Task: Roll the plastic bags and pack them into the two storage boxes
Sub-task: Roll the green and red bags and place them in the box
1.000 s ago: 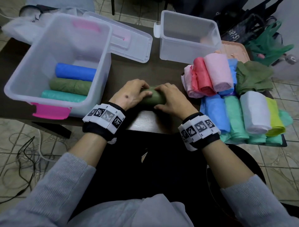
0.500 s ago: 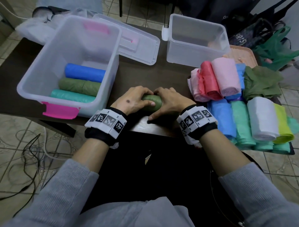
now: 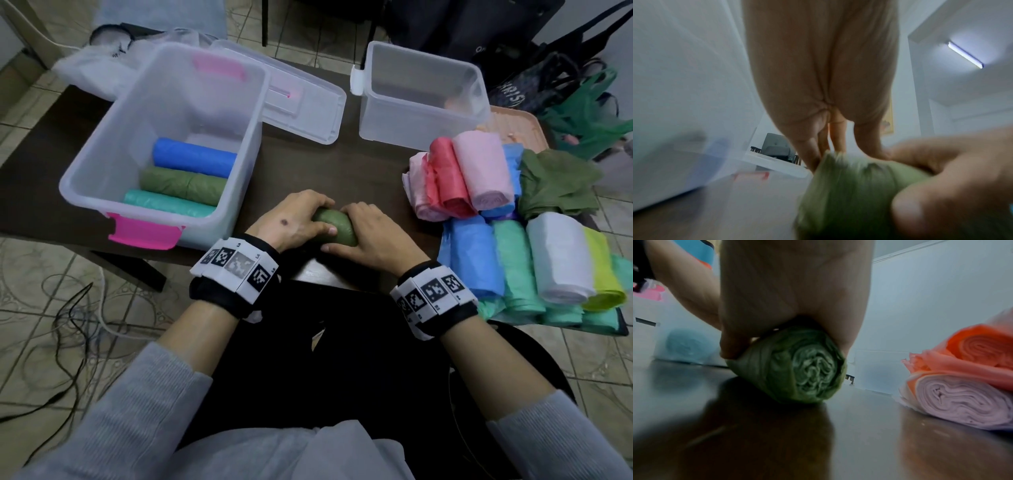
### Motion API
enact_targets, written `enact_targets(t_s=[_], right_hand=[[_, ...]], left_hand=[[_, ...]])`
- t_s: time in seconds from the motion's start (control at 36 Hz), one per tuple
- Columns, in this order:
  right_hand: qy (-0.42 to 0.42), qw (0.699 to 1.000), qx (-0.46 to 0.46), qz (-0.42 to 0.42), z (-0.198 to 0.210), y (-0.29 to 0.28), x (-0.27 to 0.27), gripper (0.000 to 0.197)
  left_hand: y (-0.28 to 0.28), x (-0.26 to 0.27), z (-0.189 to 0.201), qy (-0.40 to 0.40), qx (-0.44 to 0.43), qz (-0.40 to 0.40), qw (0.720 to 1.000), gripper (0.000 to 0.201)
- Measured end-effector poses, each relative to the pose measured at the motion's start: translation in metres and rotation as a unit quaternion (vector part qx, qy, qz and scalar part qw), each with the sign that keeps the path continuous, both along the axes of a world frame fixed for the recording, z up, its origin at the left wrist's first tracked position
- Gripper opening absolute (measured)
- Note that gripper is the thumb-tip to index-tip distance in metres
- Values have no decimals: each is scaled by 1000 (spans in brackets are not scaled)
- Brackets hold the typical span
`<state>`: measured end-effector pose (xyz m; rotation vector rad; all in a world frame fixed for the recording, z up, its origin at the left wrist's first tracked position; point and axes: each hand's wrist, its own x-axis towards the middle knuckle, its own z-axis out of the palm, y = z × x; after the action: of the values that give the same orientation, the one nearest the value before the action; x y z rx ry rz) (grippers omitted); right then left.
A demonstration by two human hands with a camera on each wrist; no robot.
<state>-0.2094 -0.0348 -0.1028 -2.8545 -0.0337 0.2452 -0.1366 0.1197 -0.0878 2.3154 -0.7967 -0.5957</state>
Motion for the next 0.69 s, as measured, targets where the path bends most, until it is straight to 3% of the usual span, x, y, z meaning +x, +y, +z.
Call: enact_targets(t_s=[0.14,0.25,0.39,0.56,0.69], right_hand=[[-32,999,-6,-6,-2,4,-6,65],[-10,999,16,-38,1,6,-5,64],[9,983,144,-116,4,12,2,52],[0,927,329,-182,18,25,22,38],[-14,886,428,-181,49,39,52,29]], left_hand=[[8,-8,33,-49,-112,59,991,46],[36,-3,78,-138,-202,145,959,37],[100,19,101,-252,-156,320,900,35],[168,34,68,-182,-26,463,867,46],[178,34,53,-75,-26,490,868,46]])
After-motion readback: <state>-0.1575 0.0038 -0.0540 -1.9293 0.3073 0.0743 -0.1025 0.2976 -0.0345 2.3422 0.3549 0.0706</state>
